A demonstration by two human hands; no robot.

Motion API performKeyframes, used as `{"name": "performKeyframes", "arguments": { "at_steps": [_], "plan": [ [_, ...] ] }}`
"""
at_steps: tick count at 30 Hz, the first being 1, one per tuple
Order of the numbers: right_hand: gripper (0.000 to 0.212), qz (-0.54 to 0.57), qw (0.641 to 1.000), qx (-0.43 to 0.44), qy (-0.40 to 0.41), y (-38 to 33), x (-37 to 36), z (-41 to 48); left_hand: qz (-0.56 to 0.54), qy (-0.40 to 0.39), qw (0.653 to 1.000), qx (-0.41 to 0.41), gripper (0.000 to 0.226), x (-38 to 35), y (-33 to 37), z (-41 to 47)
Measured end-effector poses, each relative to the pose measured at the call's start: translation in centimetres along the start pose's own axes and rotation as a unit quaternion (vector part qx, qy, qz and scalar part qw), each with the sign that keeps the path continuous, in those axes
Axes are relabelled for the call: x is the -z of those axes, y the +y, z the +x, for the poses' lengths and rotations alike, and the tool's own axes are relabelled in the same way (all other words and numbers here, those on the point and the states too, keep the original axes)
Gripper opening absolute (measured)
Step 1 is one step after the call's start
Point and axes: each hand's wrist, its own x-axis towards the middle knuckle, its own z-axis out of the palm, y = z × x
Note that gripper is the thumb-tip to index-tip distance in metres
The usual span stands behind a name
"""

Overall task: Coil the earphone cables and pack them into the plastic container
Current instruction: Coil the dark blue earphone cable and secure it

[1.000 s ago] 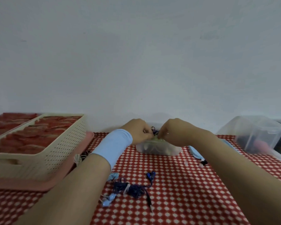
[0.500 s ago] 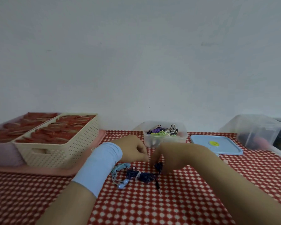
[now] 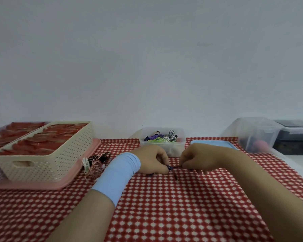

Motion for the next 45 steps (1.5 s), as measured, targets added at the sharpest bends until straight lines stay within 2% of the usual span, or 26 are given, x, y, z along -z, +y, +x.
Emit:
{"name": "performKeyframes", "arguments": {
  "at_steps": [2, 6, 12, 15, 20, 23, 26, 30, 33, 37, 42, 45],
  "plan": [
    [0.01, 0.004, 1.0, -0.012, -0.003, 1.2, -0.2, -0.4, 0.022, -0.025, 0.999, 0.009, 0.015, -0.5, 0.8, 1.1],
    [0.016, 0.044, 0.999, -0.018, -0.013, 2.5, 0.5, -1.0, 0.083, -0.089, 0.992, 0.034, 0.022, -1.0, 2.4, 2.5],
    [0.023, 0.128, 0.986, -0.036, 0.1, 4.6, 3.4, -2.8, 0.039, -0.024, 0.999, -0.019, 0.024, -1.7, 4.1, 3.8],
    [0.02, 0.091, 0.985, -0.058, 0.131, 6.0, 3.8, -3.0, 0.054, -0.049, 0.996, -0.046, 0.023, -3.3, 3.9, 4.5],
    [0.018, 0.038, 0.982, -0.118, 0.144, 7.8, 3.7, -3.0, 0.007, -0.011, 0.997, -0.07, 0.009, -4.5, 2.5, 5.3],
    [0.007, -0.01, 0.978, -0.173, 0.114, 8.2, 3.4, -2.8, -0.027, 0.0, 0.998, -0.062, 0.007, -4.8, 2.1, 5.3],
    [0.012, -0.028, 0.976, -0.204, 0.075, 8.4, 2.6, -2.7, -0.076, 0.019, 0.996, -0.04, 0.008, -4.8, 1.8, 5.2],
    [0.008, -0.025, 0.98, -0.181, 0.08, 7.9, 2.2, -2.2, -0.132, 0.02, 0.991, -0.027, 0.016, -4.6, 1.5, 4.8],
    [0.018, 0.011, 0.99, -0.122, 0.068, 6.3, 2.0, -1.9, -0.136, 0.028, 0.99, -0.036, 0.023, -3.9, 1.1, 4.5],
    [0.008, 0.009, 0.995, -0.091, 0.039, 4.9, 1.2, -1.5, -0.108, 0.02, 0.994, -0.019, 0.016, -3.0, 0.6, 4.0],
    [0.013, -0.019, 0.984, -0.092, 0.148, 4.4, 0.5, -0.6, -0.15, 0.02, 0.989, -0.006, 0.017, -3.2, 0.5, 3.8],
    [0.018, -0.064, 0.983, -0.096, 0.146, 4.4, -0.1, 0.0, -0.165, 0.03, 0.986, -0.001, 0.017, -3.3, 0.4, 4.0]
  ]
}}
